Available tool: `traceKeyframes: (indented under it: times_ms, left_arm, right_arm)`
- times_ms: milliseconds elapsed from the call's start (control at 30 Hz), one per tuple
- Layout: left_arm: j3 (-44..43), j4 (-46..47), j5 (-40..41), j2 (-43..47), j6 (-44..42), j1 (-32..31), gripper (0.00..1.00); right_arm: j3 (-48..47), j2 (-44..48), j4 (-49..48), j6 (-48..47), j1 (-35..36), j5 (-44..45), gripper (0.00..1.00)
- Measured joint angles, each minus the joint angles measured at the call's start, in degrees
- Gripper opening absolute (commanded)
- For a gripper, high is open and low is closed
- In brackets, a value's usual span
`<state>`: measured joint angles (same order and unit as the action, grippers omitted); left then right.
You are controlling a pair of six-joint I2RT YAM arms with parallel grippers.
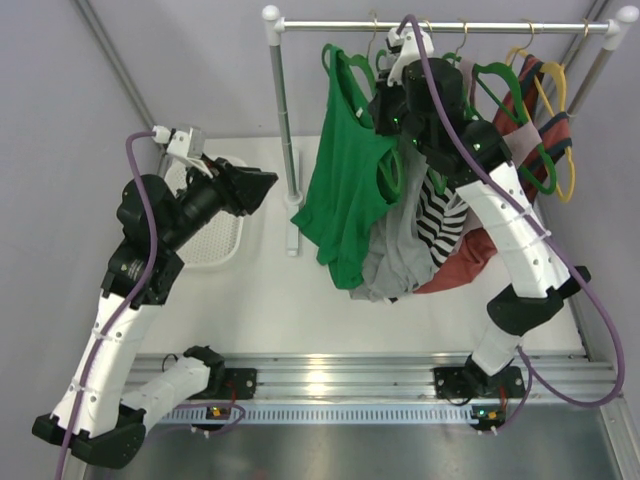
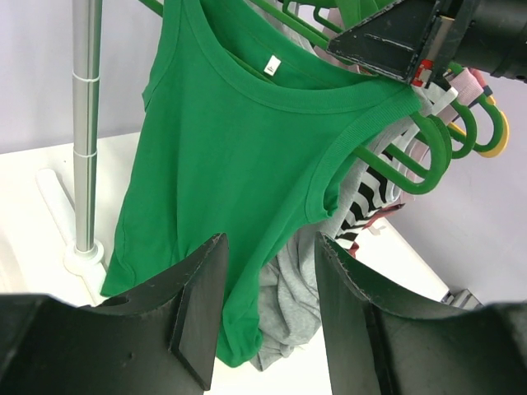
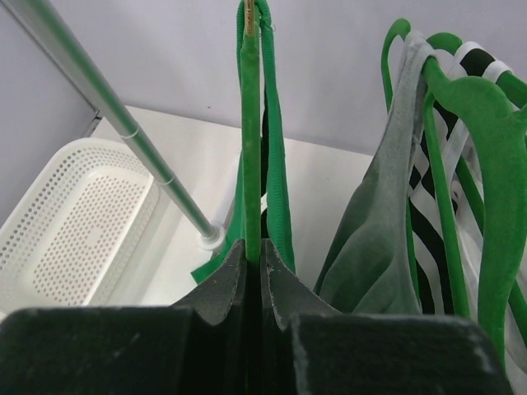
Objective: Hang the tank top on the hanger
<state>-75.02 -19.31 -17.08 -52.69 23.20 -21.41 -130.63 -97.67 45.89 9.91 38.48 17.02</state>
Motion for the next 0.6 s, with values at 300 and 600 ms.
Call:
traceKeyframes:
  times_ms: [300, 600]
  left_arm:
    - [0.0, 0.0, 0.0, -0.1, 0.0, 0.0, 0.51]
    - [0.7, -0.1, 0.0, -0.1, 0.0, 0.0, 0.51]
  right_arm:
    - [0.0, -2.7, -1.8, -0.3, -1.1, 0.7, 0.00]
    - [2.4, -2.8, -4.5, -0.2, -1.2, 0.7, 0.05]
